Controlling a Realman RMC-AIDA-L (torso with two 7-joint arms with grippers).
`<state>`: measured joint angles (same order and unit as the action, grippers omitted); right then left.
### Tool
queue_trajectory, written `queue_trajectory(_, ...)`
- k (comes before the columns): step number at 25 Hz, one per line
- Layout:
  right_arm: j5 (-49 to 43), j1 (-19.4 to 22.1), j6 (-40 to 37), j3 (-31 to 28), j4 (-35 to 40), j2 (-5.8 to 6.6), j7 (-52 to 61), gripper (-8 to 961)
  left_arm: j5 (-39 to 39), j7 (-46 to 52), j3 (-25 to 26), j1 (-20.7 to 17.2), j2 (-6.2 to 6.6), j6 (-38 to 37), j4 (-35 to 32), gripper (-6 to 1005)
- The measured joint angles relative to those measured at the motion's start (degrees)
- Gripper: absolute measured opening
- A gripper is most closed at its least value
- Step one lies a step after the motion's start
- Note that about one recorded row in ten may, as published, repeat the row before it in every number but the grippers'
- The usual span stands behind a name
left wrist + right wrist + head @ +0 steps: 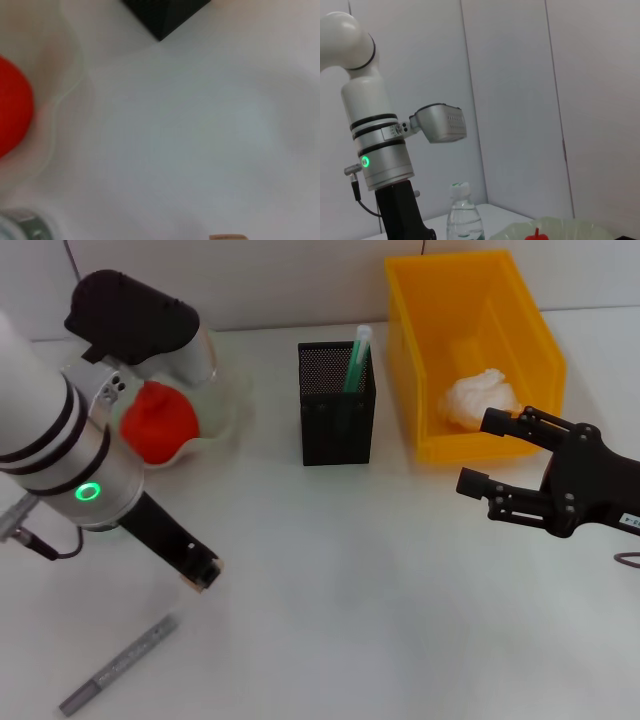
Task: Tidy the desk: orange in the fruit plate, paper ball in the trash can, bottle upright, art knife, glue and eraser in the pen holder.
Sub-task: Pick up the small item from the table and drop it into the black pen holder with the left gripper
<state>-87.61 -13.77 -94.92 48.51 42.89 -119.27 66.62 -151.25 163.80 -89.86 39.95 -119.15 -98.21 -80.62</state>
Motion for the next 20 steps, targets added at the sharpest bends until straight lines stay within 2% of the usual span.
queue_trajectory(6, 0.1, 0.1, 0.0, 0.0, 0.0, 0.00, 0.0, 832, 5.6, 0.3, -0.3, 1.1, -0.03, 1.1, -1.3, 313)
queue_trajectory(20, 0.1, 0.1, 0.1, 0.0, 0.0, 0.00, 0.0, 832, 9.8, -0.6, -0.3, 2.5, -0.03, 6.5, -1.8, 324)
